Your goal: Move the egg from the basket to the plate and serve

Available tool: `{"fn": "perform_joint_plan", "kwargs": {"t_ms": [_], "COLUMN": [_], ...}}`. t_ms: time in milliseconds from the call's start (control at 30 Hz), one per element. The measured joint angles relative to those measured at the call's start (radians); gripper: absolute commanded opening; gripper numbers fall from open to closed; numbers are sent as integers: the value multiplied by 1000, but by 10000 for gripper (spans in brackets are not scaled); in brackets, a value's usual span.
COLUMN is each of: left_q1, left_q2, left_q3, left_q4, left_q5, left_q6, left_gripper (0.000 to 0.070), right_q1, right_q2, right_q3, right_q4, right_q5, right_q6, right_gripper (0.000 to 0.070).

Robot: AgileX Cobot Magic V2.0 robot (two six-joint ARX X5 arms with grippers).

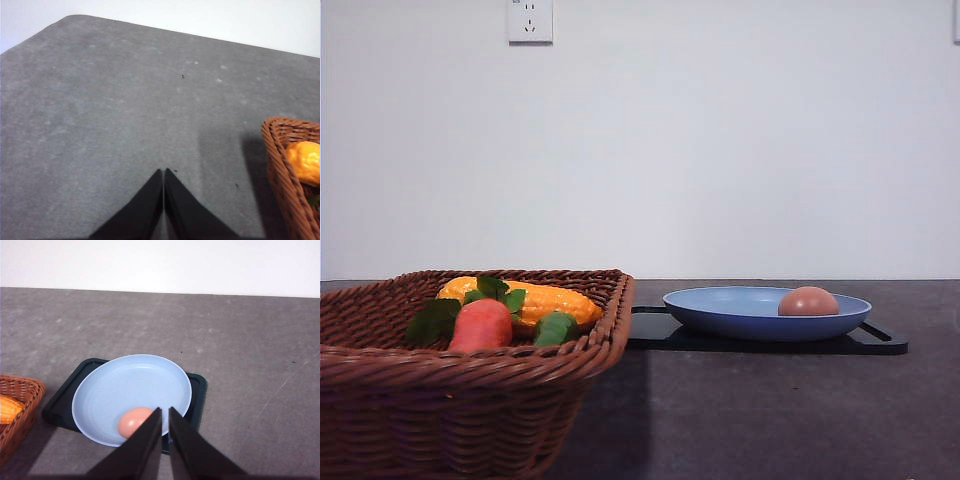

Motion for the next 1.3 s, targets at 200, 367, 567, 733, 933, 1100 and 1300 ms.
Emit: {"fn": "perform_joint_plan", "kwargs": {"t_ms": [200, 367, 567, 733, 933, 1100, 1300], "left_q1": [15, 16, 16, 16, 16, 16, 16], "left_q2": [-20, -20, -20, -20, -20, -20, -20], "left_q3": [-27, -29, -30, -30, -30, -30, -30], "left_q4": [13, 21, 23, 23, 23, 23, 23], "left_q5": [1, 1, 1, 1, 1, 0, 1], "left_q6": [-4, -4, -4, -4, -4, -4, -4], "left_gripper": [0, 0, 0, 0, 0, 0, 0], "right_q1": [0, 0, 0, 0, 0, 0, 0], "right_q2": [0, 0, 0, 0, 0, 0, 0], "right_q3": [0, 0, 0, 0, 0, 0, 0], "right_q4": [0, 0, 0, 0, 0, 0, 61], "right_q5": [0, 0, 0, 0, 0, 0, 90], "right_q6": [0, 0, 0, 0, 0, 0, -1], "right_gripper": [0, 0, 0, 0, 0, 0, 0]}}
